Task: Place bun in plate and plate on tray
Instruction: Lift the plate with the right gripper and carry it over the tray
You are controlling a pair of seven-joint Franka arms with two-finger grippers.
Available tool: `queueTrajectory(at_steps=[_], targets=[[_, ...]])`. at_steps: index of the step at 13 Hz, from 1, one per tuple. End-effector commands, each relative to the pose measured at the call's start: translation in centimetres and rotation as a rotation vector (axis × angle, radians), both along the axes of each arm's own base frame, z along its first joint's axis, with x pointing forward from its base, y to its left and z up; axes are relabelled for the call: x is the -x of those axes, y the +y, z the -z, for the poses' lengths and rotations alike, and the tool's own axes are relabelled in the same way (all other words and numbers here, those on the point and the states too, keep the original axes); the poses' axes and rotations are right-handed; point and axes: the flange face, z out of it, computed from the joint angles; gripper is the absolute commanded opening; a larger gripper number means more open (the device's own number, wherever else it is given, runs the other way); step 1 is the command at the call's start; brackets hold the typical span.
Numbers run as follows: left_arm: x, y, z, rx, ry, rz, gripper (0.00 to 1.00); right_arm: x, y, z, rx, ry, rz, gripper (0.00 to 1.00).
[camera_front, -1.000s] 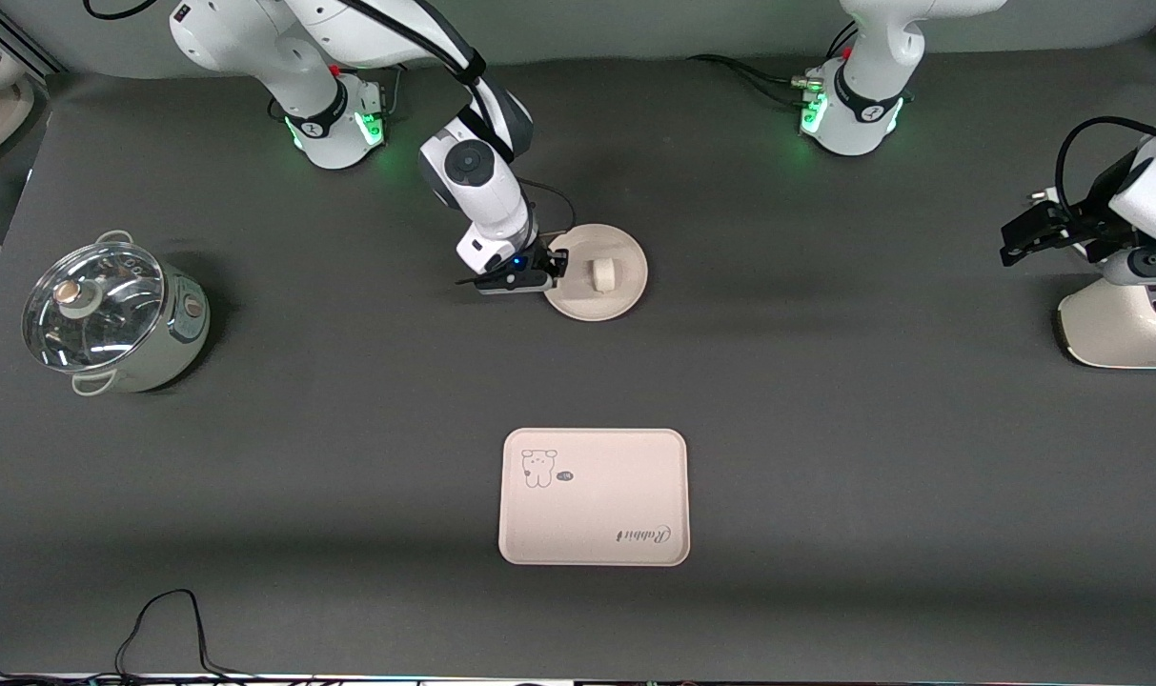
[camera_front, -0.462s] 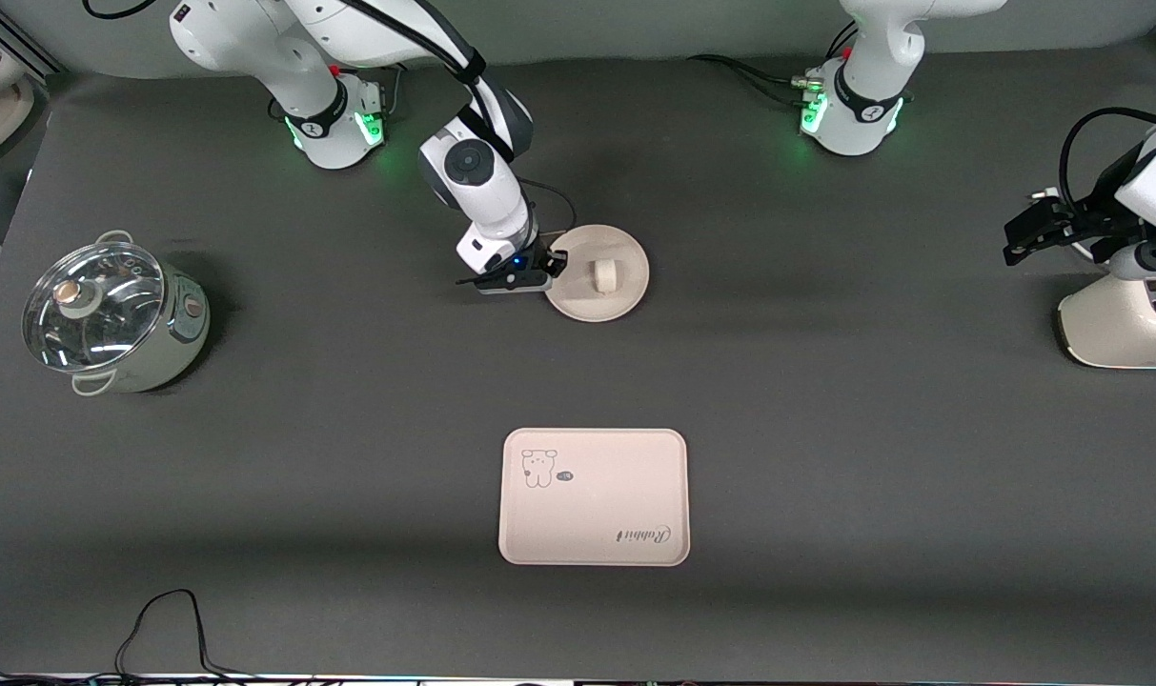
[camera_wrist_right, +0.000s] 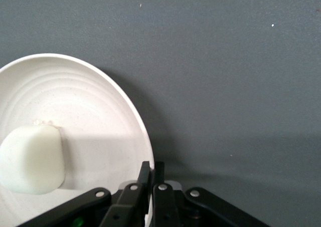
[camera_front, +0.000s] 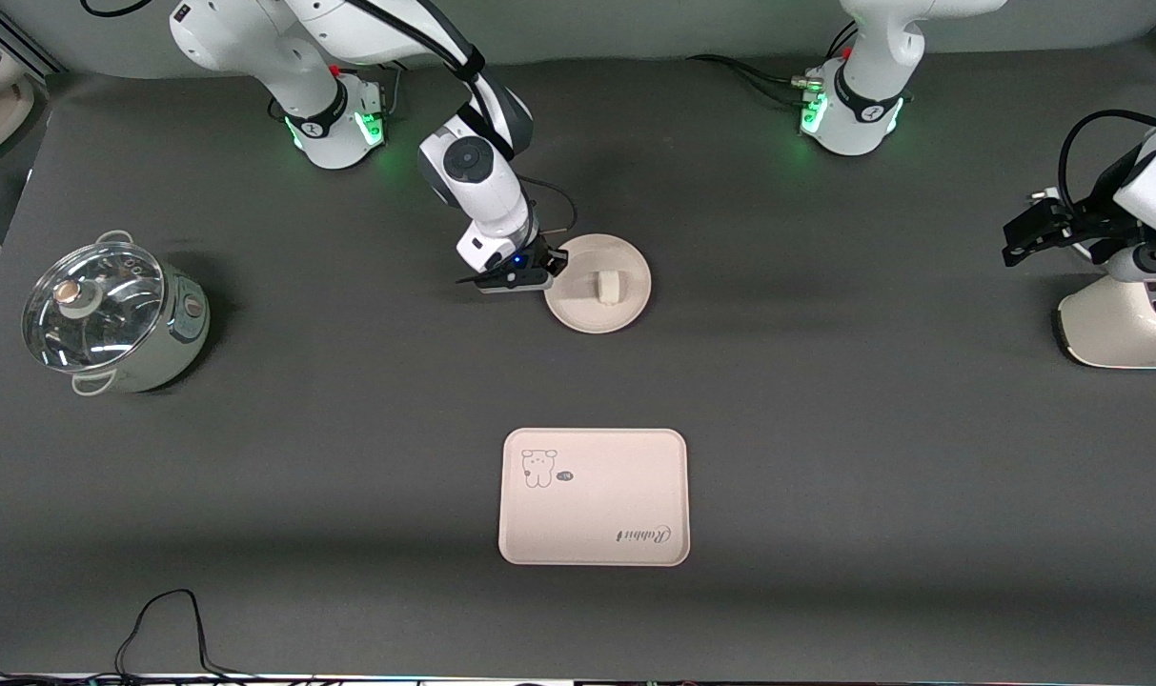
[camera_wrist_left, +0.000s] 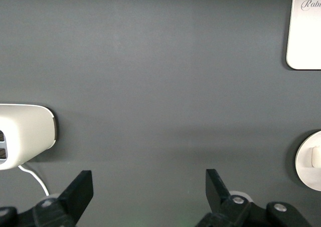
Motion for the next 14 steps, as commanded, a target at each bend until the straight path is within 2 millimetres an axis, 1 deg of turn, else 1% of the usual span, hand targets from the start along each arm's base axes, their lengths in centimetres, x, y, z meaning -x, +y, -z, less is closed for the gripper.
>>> queueTrajectory(at_steps=[1, 3, 4, 7, 8, 9, 10, 11, 12, 13, 14], targets=[[-0.2, -0.2, -0.5, -0.001, 0.000, 0.017, 1.00, -1.0, -0.5, -3.8, -0.021, -0.004, -0.035, 0.00], [-0.1, -0.1, -0.5, -0.001, 0.002, 0.016, 1.00, -2.2, -1.8, -7.7, -0.023, 0.004, -0.079, 0.00], [-0.1, -0.1, -0.5, -0.001, 0.002, 0.016, 1.00, -2.4, -2.0, -9.7, -0.034, -0.005, -0.108, 0.00], [-0.1, -0.1, -0.5, -0.001, 0.002, 0.016, 1.00, -3.0, -2.8, -14.2, -0.123, 0.008, -0.120, 0.00], [-0.1, -0.1, -0.5, -0.001, 0.002, 0.017, 1.00, -3.1, -2.8, -15.2, -0.139, 0.014, -0.129, 0.00], [-0.2, -0.2, -0.5, -0.001, -0.001, 0.017, 1.00, -3.3, -2.6, -15.9, -0.145, 0.013, -0.135, 0.00], [-0.2, -0.3, -0.6, -0.001, -0.007, 0.020, 1.00, -4.0, -2.5, -16.5, -0.152, 0.008, -0.129, 0.00], [-0.2, -0.3, -0.7, -0.001, -0.009, 0.020, 1.00, -4.9, -1.9, -17.2, -0.159, 0.010, -0.130, 0.00], [-0.2, -0.2, -0.7, -0.001, -0.009, 0.019, 1.00, -6.6, -1.7, -17.2, -0.156, 0.028, -0.118, 0.00], [-0.3, -0.2, -0.7, -0.001, -0.011, 0.016, 1.00, -8.7, -1.3, -17.2, -0.161, 0.032, -0.103, 0.00], [-0.3, -0.2, -0.7, 0.001, -0.012, 0.016, 1.00, -11.1, -1.0, -16.7, -0.159, 0.031, -0.090, 0.00]])
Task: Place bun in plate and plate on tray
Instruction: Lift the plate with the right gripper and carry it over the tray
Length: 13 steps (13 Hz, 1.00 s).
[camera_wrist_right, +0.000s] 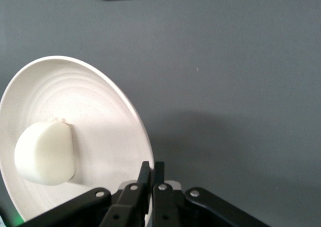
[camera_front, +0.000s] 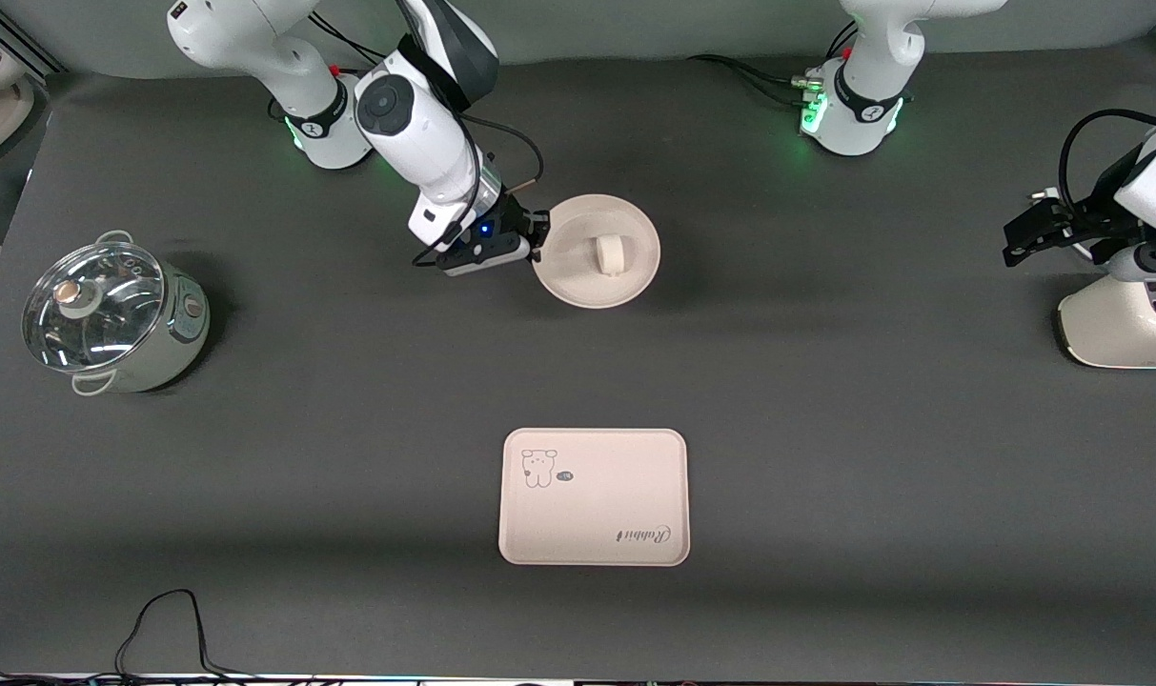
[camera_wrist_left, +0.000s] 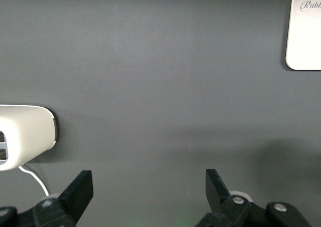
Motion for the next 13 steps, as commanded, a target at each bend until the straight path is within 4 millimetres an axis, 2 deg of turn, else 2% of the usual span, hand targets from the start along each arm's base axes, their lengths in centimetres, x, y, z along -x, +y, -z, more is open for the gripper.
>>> queueTrajectory(at_steps=[1, 4, 7, 11, 12, 13], targets=[[-0.2, -0.2, -0.6, 0.003, -0.009, 0.016, 1.00, -7.5, 1.4, 0.9, -0.017, 0.012, 0.022, 0.00], [-0.3, -0.2, -0.7, 0.003, -0.011, 0.016, 1.00, -15.4, 2.0, 1.5, -0.036, 0.012, 0.063, 0.00], [-0.3, -0.2, -0.5, 0.003, -0.006, 0.014, 1.00, -22.1, 2.2, 2.0, -0.063, -0.007, 0.089, 0.00], [-0.3, -0.2, -0.4, 0.002, -0.005, 0.014, 1.00, -28.2, 1.5, 2.9, -0.065, -0.081, 0.115, 0.00], [-0.3, -0.2, -0.5, 0.002, -0.006, 0.014, 1.00, -29.2, 1.3, 3.0, -0.073, -0.097, 0.119, 0.00], [-0.4, -0.2, -0.4, 0.004, -0.005, 0.014, 1.00, -29.8, 0.9, 4.0, -0.073, -0.098, 0.129, 0.00]])
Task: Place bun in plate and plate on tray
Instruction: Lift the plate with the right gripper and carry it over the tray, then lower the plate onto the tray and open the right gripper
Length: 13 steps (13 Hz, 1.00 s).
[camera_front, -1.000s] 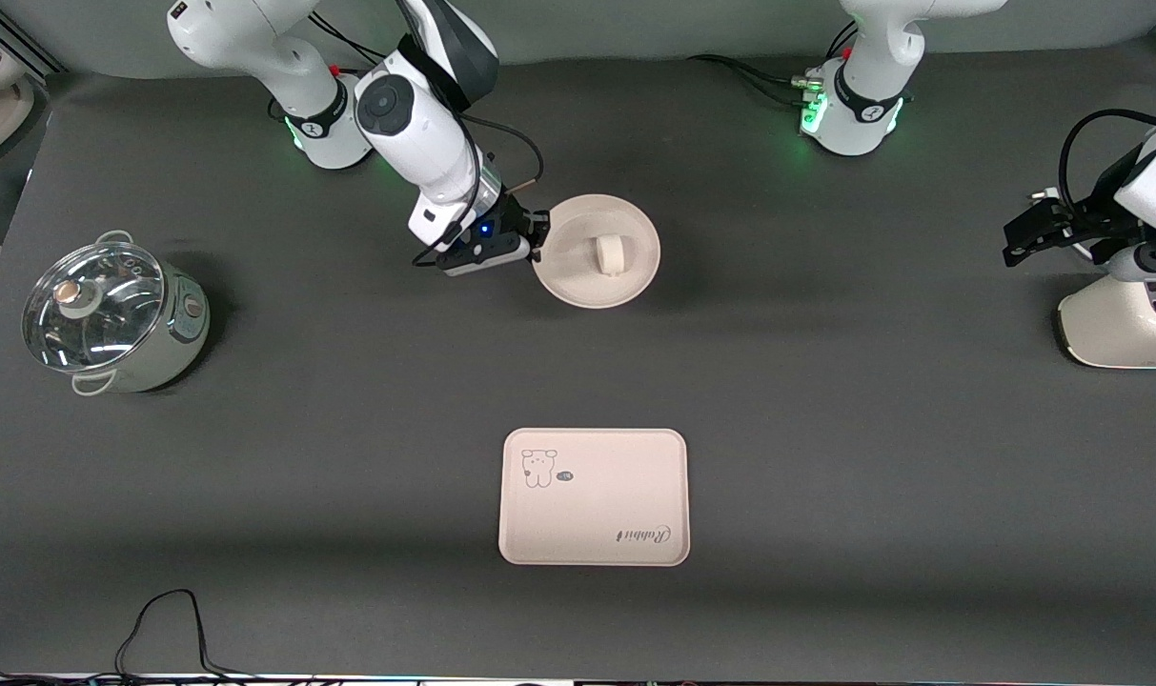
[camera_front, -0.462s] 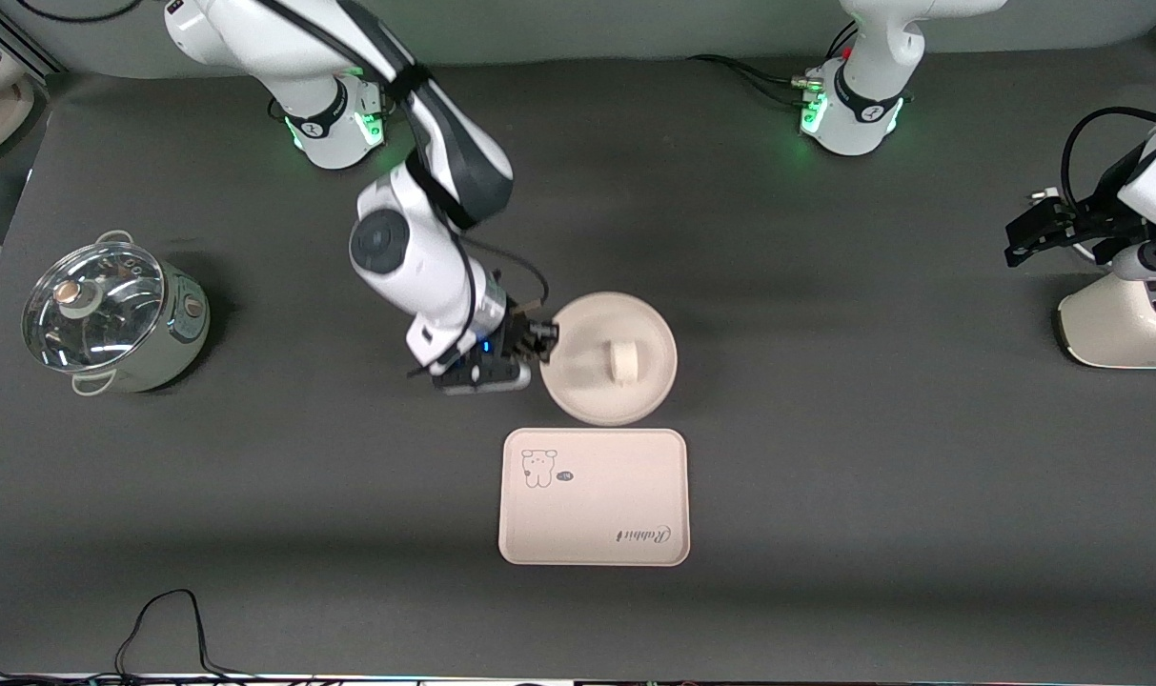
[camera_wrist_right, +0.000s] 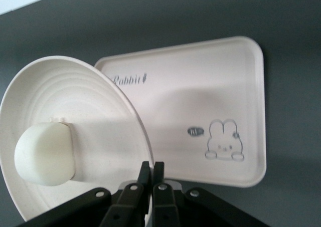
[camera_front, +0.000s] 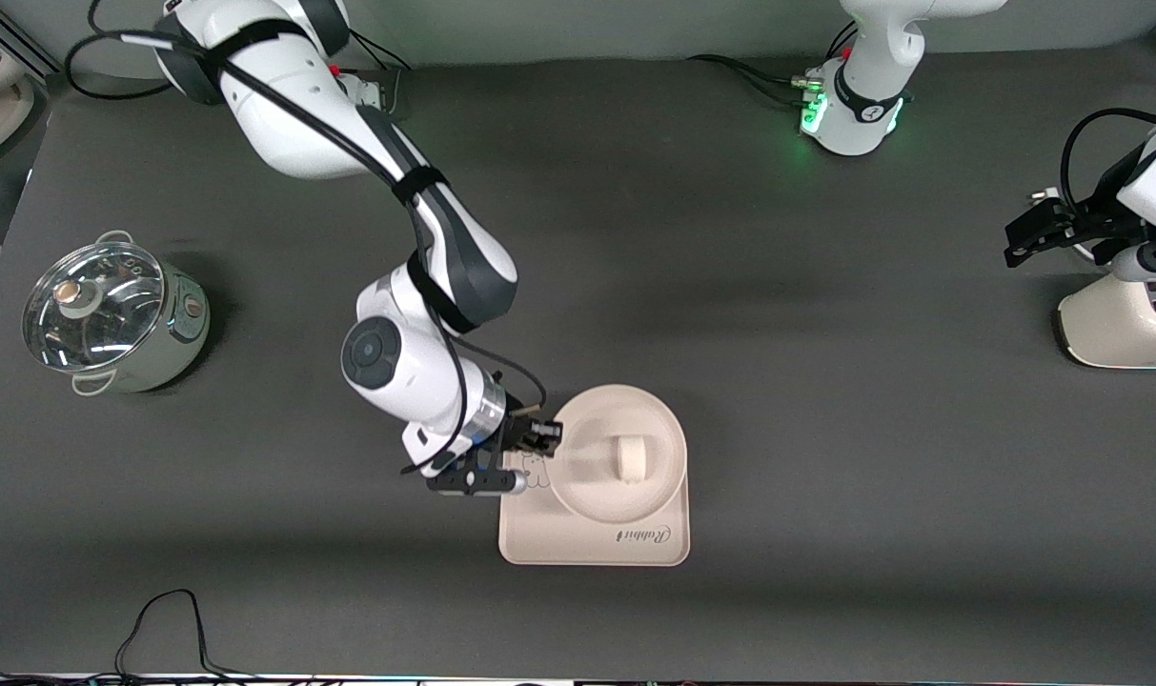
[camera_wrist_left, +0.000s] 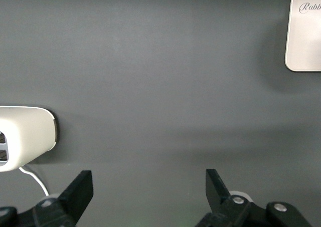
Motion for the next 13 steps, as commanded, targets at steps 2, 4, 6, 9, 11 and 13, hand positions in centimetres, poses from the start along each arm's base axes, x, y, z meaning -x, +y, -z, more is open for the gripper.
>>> queueTrajectory(at_steps=[2, 4, 6, 9, 11, 13], targets=[[-0.3, -0.2, -0.3, 0.005, -0.001, 0.012, 1.00, -2.8, -0.8, 3.5, -0.012, -0.024, 0.011, 0.00], [-0.3, -0.1, -0.3, 0.005, -0.001, 0.011, 1.00, -3.2, -1.3, 8.5, -0.007, -0.023, 0.039, 0.00], [-0.4, -0.1, -0.1, 0.008, 0.001, 0.010, 1.00, -2.9, -1.3, 11.7, 0.000, -0.019, 0.049, 0.00], [-0.3, -0.1, -0.1, 0.010, 0.002, 0.009, 1.00, -2.7, -1.2, 13.6, 0.005, -0.014, 0.051, 0.00], [-0.3, -0.2, -0.2, 0.011, 0.001, 0.010, 1.00, -2.6, -1.3, 14.2, 0.009, -0.011, 0.055, 0.00], [-0.4, -0.1, -0.2, 0.013, -0.001, 0.009, 1.00, -2.7, -1.5, 14.1, 0.006, -0.007, 0.059, 0.74]])
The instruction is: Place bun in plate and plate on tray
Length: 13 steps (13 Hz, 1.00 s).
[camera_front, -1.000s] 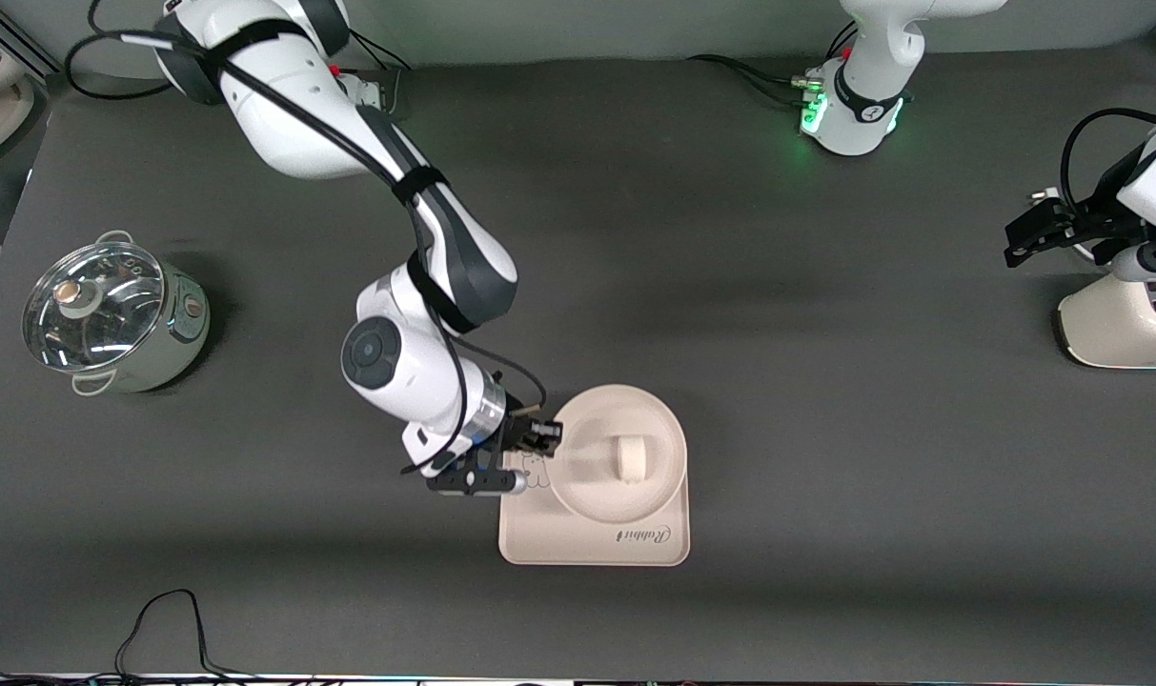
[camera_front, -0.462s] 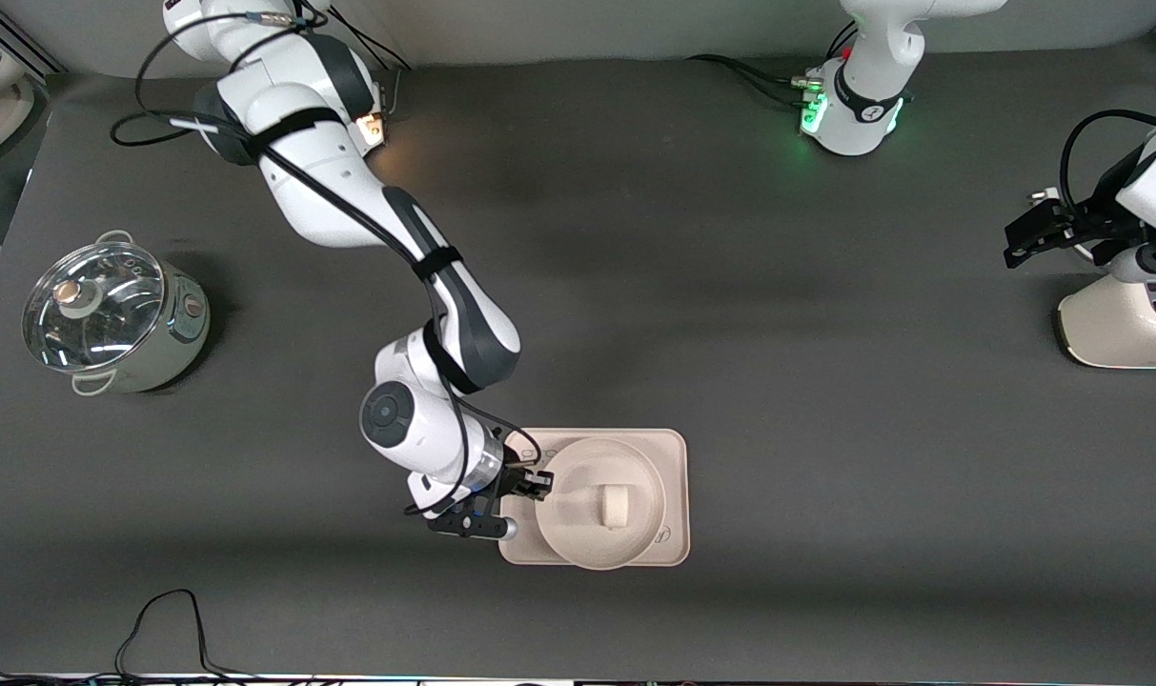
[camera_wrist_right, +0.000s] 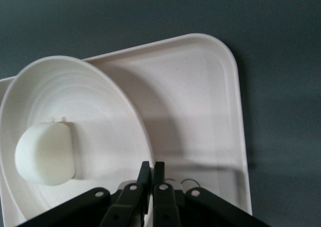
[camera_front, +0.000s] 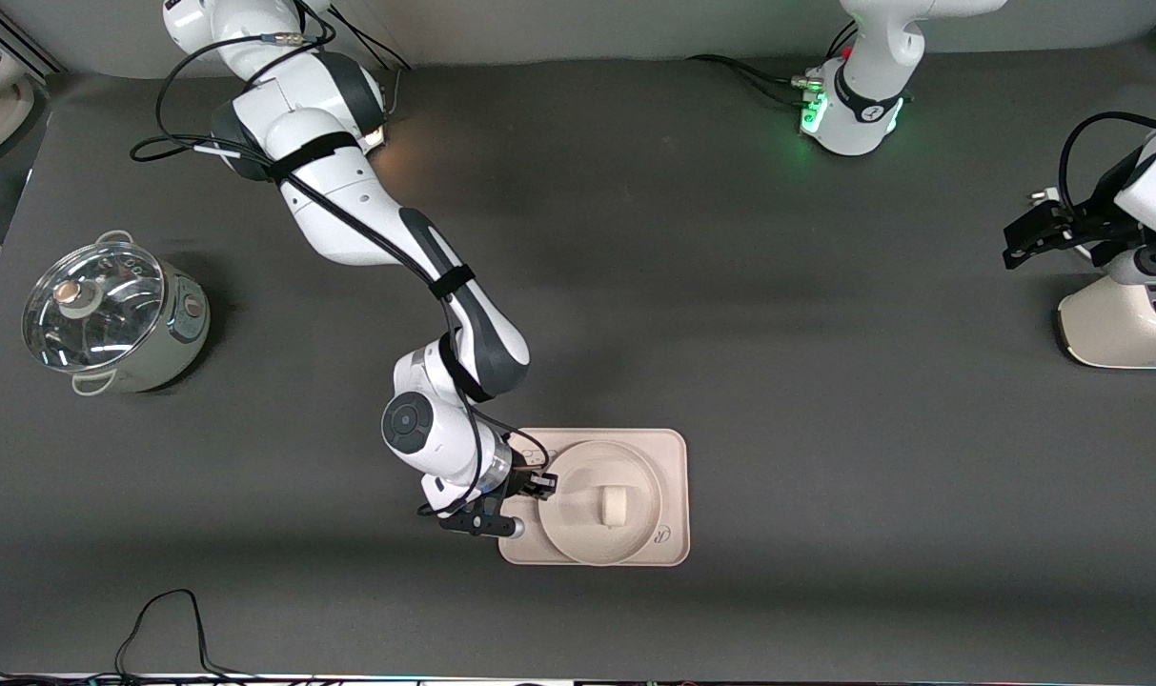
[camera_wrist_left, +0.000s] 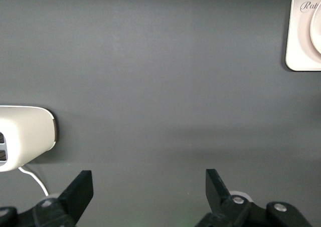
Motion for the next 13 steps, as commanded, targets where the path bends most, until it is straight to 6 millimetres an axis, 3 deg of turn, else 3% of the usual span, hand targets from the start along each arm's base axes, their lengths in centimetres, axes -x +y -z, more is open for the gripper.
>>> queueTrajectory(at_steps=[1, 2, 5, 7, 9, 11, 13], targets=[[-0.2, -0.2, -0.5, 0.012, -0.006, 0.010, 1.00, -0.6, 0.3, -1.1, -0.033, -0.019, 0.003, 1.00], [-0.2, -0.2, -0.5, 0.012, -0.007, 0.010, 1.00, -0.7, 0.2, -1.9, -0.036, -0.010, 0.007, 1.00], [-0.3, 0.0, -0.5, 0.014, -0.007, 0.007, 1.00, -0.3, 0.0, -9.4, -0.041, 0.066, -0.026, 1.00], [-0.2, -0.1, -0.5, 0.014, -0.007, 0.009, 1.00, 0.6, -0.5, -16.0, -0.022, 0.105, -0.053, 1.00], [-0.2, -0.2, -0.5, 0.012, -0.007, 0.010, 1.00, 1.9, -2.4, -21.7, -0.001, 0.143, -0.076, 1.00], [-0.3, -0.2, -0.7, 0.012, -0.009, 0.012, 1.00, 3.8, -7.7, -26.5, 0.024, 0.168, -0.047, 1.00], [-0.3, -0.2, -0.7, 0.012, -0.009, 0.010, 1.00, 7.5, -12.0, -30.8, 0.115, 0.138, -0.090, 1.00]])
